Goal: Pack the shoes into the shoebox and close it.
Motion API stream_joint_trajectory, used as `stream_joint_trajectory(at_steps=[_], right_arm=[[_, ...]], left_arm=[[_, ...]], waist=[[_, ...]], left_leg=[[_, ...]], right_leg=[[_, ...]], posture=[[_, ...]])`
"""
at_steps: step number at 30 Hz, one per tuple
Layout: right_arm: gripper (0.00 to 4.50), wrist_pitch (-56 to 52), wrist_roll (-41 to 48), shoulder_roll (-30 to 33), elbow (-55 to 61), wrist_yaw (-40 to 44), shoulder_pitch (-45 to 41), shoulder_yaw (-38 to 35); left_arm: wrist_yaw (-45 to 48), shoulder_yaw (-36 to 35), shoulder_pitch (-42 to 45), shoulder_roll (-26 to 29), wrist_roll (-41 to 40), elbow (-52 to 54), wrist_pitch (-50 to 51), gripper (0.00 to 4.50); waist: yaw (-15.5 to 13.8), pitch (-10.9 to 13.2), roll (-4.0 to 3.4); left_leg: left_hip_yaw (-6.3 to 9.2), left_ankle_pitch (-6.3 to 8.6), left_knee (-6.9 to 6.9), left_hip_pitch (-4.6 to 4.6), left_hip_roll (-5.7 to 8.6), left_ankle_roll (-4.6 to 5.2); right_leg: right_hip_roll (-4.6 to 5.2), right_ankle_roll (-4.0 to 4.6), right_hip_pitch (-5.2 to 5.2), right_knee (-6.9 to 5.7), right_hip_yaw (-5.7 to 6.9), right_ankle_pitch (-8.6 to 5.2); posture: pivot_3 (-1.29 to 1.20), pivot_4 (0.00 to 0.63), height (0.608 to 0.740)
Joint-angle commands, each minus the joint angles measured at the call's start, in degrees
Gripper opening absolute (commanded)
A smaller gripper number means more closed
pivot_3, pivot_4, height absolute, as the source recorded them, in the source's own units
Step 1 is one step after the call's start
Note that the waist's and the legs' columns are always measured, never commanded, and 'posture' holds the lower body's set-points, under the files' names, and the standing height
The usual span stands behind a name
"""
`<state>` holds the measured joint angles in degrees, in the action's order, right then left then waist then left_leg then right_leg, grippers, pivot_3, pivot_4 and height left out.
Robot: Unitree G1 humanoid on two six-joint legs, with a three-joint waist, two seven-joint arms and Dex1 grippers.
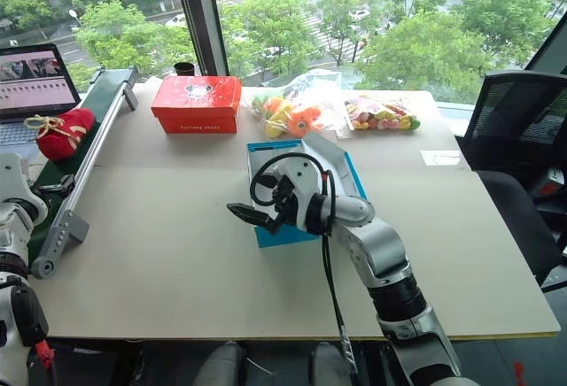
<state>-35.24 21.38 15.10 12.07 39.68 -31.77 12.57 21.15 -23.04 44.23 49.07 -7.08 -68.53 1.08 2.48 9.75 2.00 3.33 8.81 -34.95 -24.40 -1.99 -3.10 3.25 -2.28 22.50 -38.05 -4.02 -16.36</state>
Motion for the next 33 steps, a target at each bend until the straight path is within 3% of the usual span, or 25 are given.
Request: stream_joint_trajectory(at_steps=[1, 17, 20, 24, 25, 28, 33], right_arm=[[4.48, 0.2, 1.2, 0.9, 3.8, 0.3, 0.5, -1.4], [4.48, -0.2, 0.7, 3.8, 3.7, 1.1, -0.2, -1.5], [4.5, 0.1, 0.3, 4.3, 2.9, 1.1, -0.7, -1.7], [4.5, 0.0, 0.4, 5.0, 2.7, 1.0, -1.0, -2.4], [4.5, -0.4, 1.0, 4.9, 2.6, 0.8, -1.2, -3.0], [4.5, -1.9, 3.3, 4.2, 2.8, 0.2, -1.5, -5.3], [4.5, -20.1, 24.4, -3.0, -0.4, -9.4, -6.9, -21.8]], left_arm=[[-1.1, -0.3, 0.8, 2.7, -0.1, -1.4, -2.5, 4.5], [2.0, -2.5, -2.5, 3.0, -3.7, -2.9, -2.0, 4.5], [2.8, -2.6, -2.5, 2.7, -3.9, -2.9, -1.5, 3.79], [3.9, -2.1, -2.0, 1.7, -4.3, -1.8, -1.4, 2.41], [3.8, -1.4, -1.4, 1.4, -3.9, -0.8, -1.7, 2.26], [5.4, -0.5, 0.3, 0.4, -4.3, 2.4, -1.7, 2.26], [16.4, 3.1, 2.5, -8.6, -11.9, 26.6, 6.1, 2.26]], waist=[[0.1, 0.0, 0.0], [-0.3, 0.0, 0.01], [-0.3, 0.0, 0.01], [-0.6, 0.0, 0.01], [-0.7, 0.0, 0.01], [-1.6, 0.0, 0.01], [-2.8, 0.1, 0.23]], left_leg=[[0.0, 0.0, 0.0, 0.0, 0.0, 0.0], [-0.01, 0.0, -0.02, 0.0, 0.0, 0.0], [-0.01, 0.0, 0.01, 0.01, -0.01, 0.0], [-0.01, 0.0, -0.02, 0.04, -0.01, 0.0], [-0.01, 0.0, -0.02, 0.06, 0.0, 0.0], [0.0, -0.01, -0.02, 0.08, -0.01, 0.0], [0.09, -0.12, -0.16, -0.32, -0.06, -0.13]], right_leg=[[0.0, 0.0, 0.0, 0.0, 0.0, 0.0], [0.01, 0.0, 0.0, -0.01, 0.01, 0.0], [0.01, 0.0, 0.01, -0.02, 0.01, 0.0], [0.01, 0.0, -0.03, -0.04, 0.02, 0.0], [0.01, 0.0, -0.06, -0.04, 0.02, 0.0], [0.01, 0.0, -0.07, -0.05, 0.04, 0.0], [0.04, 0.04, 0.02, -0.05, 0.25, 0.03]], posture=[[0.0, 0.15, 0.739], [0.0, 0.15, 0.739], [0.0, 0.15, 0.739], [0.0, 0.15, 0.739], [0.0, 0.15, 0.739], [0.0, 0.15, 0.739], [0.0, 0.15, 0.739]])
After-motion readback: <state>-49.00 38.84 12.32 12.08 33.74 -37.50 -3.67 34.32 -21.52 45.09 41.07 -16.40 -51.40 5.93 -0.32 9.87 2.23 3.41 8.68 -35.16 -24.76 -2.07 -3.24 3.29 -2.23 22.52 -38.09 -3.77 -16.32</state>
